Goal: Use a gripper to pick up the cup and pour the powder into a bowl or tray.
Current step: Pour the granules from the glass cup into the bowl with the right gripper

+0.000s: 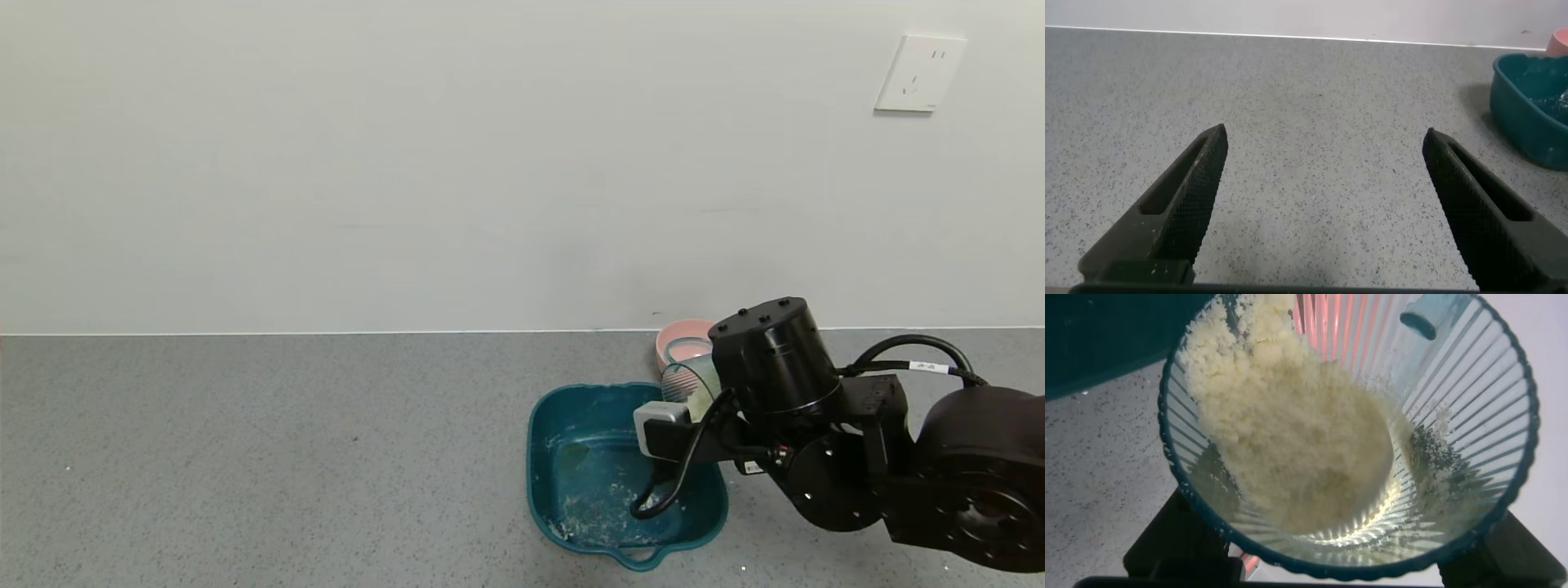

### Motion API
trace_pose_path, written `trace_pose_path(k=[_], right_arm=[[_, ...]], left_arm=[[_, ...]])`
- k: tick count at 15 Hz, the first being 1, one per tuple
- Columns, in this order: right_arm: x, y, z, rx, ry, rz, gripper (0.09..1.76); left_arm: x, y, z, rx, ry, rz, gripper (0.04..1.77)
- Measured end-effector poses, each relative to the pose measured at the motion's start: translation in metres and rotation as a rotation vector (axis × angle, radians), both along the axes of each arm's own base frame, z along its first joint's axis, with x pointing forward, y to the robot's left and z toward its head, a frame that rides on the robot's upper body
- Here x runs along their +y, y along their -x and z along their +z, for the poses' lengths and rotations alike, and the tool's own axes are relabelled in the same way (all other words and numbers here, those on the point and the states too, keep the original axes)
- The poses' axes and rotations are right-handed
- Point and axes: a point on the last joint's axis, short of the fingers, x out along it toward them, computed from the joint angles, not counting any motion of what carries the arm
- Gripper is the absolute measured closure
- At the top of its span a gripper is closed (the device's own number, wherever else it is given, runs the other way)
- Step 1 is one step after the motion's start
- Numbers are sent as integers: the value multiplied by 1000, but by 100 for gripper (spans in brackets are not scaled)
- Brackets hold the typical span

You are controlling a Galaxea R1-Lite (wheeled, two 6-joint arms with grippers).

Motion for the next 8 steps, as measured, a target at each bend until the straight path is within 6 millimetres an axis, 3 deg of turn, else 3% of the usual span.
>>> trace_pose_path(k=[8], right_arm=[[11, -3, 1, -3, 129, 50, 51]], left_arm=[[0, 0, 0, 0, 0, 0, 9]])
